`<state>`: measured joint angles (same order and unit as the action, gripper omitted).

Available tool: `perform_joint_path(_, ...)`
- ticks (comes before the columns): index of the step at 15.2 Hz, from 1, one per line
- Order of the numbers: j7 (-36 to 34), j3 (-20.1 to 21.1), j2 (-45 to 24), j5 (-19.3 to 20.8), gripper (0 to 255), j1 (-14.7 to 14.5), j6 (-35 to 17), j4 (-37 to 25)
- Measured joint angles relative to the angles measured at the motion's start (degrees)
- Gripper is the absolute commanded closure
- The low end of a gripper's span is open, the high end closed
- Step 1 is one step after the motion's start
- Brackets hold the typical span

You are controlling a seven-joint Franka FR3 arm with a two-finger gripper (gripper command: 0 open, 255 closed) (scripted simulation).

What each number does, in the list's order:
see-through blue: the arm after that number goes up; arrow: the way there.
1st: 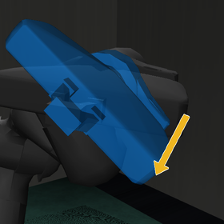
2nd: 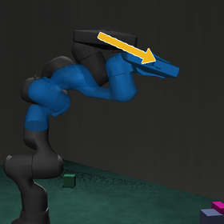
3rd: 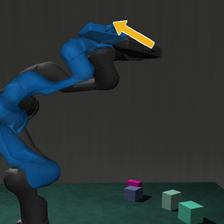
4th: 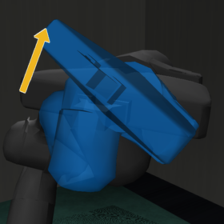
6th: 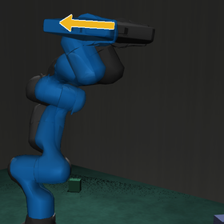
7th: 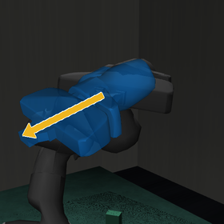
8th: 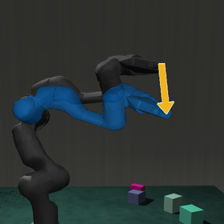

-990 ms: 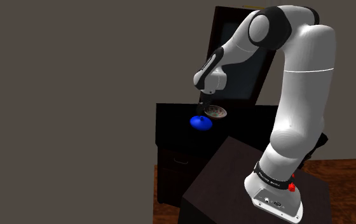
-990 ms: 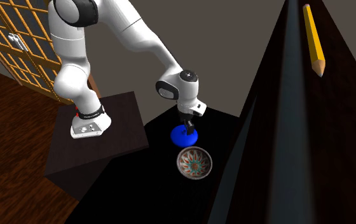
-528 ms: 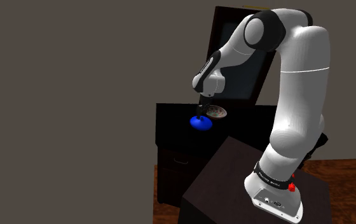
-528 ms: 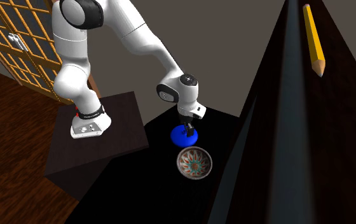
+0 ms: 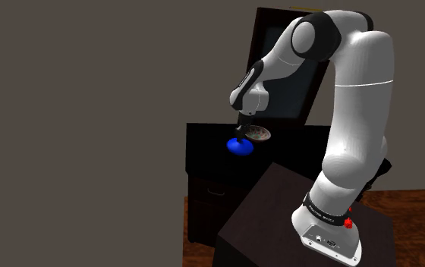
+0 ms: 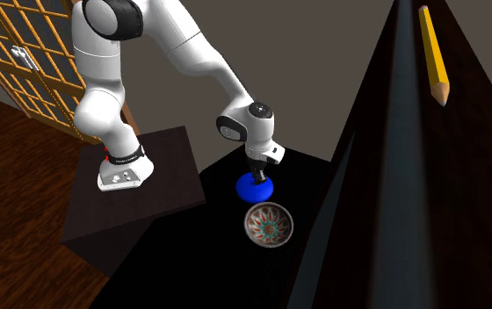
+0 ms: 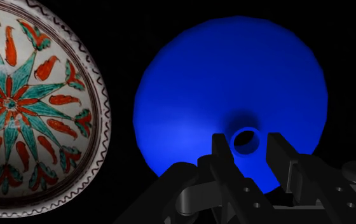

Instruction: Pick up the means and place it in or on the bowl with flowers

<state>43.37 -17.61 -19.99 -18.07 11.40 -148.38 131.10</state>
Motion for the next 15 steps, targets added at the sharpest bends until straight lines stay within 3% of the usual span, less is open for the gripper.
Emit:
perform_joint_path(6, -0.14, -0.18, 0.36, 0.27, 255, -0.07, 0.33, 0.05)
perform_joint_path(15, -3.57, -2.45, 6.29, 4.72, 255, -1.66, 5.81, 0.02)
